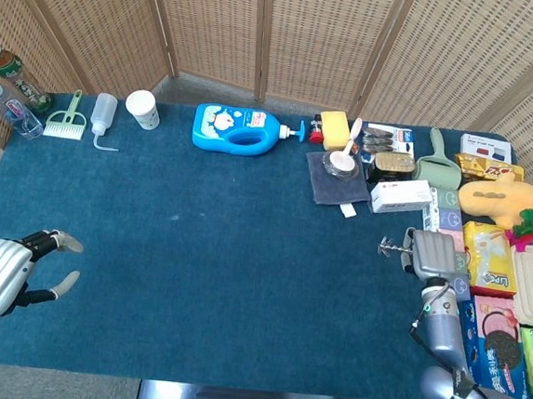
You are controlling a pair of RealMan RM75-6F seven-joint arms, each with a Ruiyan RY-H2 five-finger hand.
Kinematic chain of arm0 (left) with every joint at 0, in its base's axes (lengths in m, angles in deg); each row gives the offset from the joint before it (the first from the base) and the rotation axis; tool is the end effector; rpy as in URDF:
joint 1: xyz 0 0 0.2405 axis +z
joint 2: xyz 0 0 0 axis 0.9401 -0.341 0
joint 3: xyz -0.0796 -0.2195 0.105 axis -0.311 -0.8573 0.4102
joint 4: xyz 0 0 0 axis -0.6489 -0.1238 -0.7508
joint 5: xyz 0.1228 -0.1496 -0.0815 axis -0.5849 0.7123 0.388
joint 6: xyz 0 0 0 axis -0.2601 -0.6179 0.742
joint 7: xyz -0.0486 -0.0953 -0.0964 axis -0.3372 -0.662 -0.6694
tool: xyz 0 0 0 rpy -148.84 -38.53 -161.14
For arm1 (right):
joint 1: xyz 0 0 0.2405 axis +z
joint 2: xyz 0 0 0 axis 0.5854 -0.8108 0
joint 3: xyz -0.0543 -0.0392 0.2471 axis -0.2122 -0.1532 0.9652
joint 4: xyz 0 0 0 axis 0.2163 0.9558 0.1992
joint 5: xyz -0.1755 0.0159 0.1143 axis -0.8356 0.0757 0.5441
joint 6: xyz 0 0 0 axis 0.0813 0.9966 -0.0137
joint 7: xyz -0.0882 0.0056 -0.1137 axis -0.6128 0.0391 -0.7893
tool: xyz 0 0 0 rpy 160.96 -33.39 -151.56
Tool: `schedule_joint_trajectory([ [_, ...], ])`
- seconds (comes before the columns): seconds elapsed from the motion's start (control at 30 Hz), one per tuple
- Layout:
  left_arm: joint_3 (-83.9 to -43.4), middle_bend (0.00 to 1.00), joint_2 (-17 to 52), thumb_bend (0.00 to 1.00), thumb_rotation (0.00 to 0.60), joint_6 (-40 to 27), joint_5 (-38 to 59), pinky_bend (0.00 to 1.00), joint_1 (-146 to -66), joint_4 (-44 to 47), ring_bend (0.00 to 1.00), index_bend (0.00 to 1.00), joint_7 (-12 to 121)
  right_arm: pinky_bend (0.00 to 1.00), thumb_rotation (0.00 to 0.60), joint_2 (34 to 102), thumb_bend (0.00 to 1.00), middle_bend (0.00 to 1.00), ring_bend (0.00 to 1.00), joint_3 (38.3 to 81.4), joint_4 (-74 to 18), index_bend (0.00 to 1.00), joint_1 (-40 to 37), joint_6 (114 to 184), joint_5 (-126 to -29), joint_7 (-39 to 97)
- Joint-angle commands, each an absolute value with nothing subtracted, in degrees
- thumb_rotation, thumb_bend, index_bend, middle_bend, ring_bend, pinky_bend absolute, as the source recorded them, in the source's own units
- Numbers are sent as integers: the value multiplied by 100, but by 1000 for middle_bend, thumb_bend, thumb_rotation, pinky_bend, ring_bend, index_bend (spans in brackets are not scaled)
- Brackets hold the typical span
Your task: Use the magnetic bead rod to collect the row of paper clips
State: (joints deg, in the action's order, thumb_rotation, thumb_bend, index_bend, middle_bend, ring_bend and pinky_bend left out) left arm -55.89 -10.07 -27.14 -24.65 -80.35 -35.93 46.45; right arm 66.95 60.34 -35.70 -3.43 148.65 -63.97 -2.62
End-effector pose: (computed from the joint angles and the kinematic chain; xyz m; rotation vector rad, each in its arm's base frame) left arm -0.2193 0.1864 0.1656 -1.5364 -1.0384 -1.2691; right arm -0.2657 -0.3397 0.0574 1.4730 -0.9318 0.5819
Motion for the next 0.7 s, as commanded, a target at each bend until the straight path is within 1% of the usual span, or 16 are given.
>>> schedule_joint_trajectory([
  [0.03,-5585,441,-1013,302,562,-2744,-2481,768,-8020,-3601,437,391,4647,1000,600,6544,444,928,992,6179,-3889,687,-297,14907,-6479,-180],
  [0.23,-5545,440,-1032,302,561,-2820,-2487,768,-7949,-3574,438,391,4602,1000,600,6483,446,928,992,6396,-4252,685,-81,14802,-6424,-209],
  [0.43,-5508,440,-1088,302,563,-2956,-2478,768,-7843,-3505,437,391,4486,1000,600,6578,447,928,992,6594,-4500,683,277,14648,-6284,-394],
  [0.6,-5470,440,-1125,302,562,-3055,-2465,768,-7751,-3420,437,391,4369,1000,600,6760,447,928,992,6687,-4507,683,590,14542,-6079,-623],
  [0.7,-5450,440,-1159,302,560,-3139,-2444,768,-7678,-3359,437,391,4286,1000,600,7002,446,928,992,6730,-4285,682,861,14388,-5855,-771],
])
